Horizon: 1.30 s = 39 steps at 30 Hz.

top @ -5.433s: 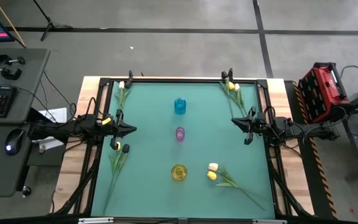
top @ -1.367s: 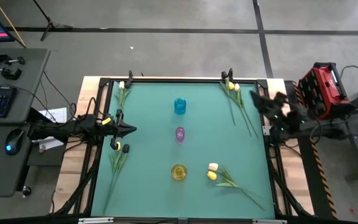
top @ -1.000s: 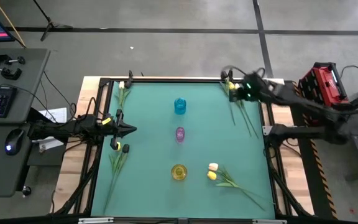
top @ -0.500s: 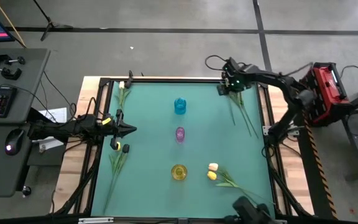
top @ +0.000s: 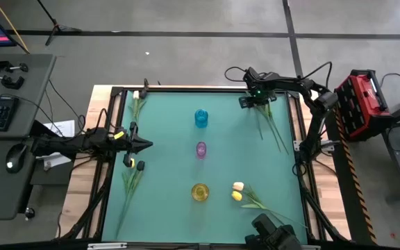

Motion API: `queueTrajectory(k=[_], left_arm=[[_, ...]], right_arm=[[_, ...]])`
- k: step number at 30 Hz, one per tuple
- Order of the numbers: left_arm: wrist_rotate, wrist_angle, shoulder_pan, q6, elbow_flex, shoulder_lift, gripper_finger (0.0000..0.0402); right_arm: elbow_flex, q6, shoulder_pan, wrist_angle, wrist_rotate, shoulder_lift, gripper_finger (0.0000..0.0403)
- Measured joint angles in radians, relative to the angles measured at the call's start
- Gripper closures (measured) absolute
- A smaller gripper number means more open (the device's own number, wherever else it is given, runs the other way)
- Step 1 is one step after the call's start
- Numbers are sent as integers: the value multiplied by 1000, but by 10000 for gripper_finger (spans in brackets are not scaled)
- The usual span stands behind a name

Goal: Sort flowers into vase by color
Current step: Put the top right black tulip into the blue vase

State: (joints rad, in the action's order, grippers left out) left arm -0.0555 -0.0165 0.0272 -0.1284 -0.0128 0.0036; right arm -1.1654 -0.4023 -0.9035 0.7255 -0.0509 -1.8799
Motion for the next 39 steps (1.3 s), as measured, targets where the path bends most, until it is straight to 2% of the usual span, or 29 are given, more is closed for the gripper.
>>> queueTrajectory(k=[3, 8, 9, 11, 15, 21, 24, 27, 31, 35, 39], left_arm=[[0, 0, 0, 0, 0, 0, 402], [0, 0, 0, 0, 0, 0, 401], [0, 0, 0, 0, 0, 0, 401], [0, 0, 0, 0, 0, 0, 401], [0, 0, 0, 0, 0, 0, 401], [0, 0, 0, 0, 0, 0, 402], [0, 0, 0, 0, 0, 0, 402], [0, 0, 0, 0, 0, 0, 401], [0, 0, 0, 0, 0, 0, 402], [0, 0, 0, 0, 0, 0, 402], [0, 0, 0, 0, 0, 0, 402]], right_arm=[[-1, 3, 1, -10, 0, -6, 257], [1, 25, 4, -28, 0, 17, 379], [2, 37, 7, -28, 0, 34, 390], [2, 40, 16, -46, 13, 85, 388], [2, 44, 47, -153, 123, 222, 399], [2, 44, 137, -556, 416, 423, 400], [0, 40, 236, -816, 493, 451, 401], [0, 69, 346, -1023, 475, 424, 402], [1, 221, 451, -1190, 332, 342, 402], [1, 275, 459, -1267, 194, 269, 402], [2, 247, 441, -1267, 172, 214, 402]])
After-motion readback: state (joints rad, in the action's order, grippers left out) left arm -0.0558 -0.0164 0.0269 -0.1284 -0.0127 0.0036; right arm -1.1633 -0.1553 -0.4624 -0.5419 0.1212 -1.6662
